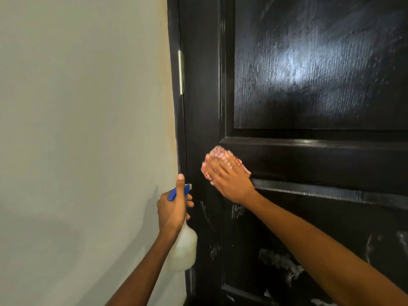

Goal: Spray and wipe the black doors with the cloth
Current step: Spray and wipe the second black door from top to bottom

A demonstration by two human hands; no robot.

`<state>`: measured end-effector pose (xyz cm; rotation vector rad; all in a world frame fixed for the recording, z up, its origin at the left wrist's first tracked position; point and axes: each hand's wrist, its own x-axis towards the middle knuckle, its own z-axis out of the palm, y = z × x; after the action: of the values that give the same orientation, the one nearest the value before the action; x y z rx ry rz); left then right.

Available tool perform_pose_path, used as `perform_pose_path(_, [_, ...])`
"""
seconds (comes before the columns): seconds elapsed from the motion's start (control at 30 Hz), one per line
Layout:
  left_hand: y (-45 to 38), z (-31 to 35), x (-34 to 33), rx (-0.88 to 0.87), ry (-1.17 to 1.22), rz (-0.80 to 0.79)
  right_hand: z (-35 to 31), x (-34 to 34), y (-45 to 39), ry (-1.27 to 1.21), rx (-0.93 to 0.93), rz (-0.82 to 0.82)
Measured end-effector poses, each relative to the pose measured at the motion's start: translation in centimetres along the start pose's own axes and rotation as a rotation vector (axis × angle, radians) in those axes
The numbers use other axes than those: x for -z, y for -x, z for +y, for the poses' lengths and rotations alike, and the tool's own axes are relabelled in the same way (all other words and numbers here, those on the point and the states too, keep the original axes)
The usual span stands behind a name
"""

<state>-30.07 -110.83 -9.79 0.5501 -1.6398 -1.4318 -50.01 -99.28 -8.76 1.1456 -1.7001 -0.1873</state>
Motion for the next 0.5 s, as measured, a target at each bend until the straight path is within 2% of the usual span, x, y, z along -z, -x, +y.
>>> perform_pose_path(0.1, [0.7, -3.0, 0.5, 0.064, -0.006, 0.002, -2.6, -2.6, 5.2, -0.049, 0.226, -0.203])
perform_pose_path(0.23, [2.0, -7.5, 1.0, 0.153, -0.052, 0.007, -8.1, -6.4, 11.4, 0.029, 0.483, -0.465])
perform_pose_path(0.3, [2.9, -9.8, 1.0, 0.185, -0.087, -0.004, -10.2, -7.4, 13.8, 0.073, 0.55, -0.569])
perform_pose_path(0.33, [3.3, -10.7, 1.1, 0.202, -0.103, -0.002, -10.6, -7.4, 14.3, 0.071, 0.522, -0.571])
perform_pose_path(0.4, [3.6, -12.1, 1.3, 0.225, -0.136, 0.018, -10.3, -6.2, 14.1, 0.051, 0.386, -0.469])
perform_pose_path(0.5, [3.6, -13.8, 1.8, 0.288, -0.178, 0.078, -8.7, -4.6, 13.2, -0.019, 0.059, -0.229])
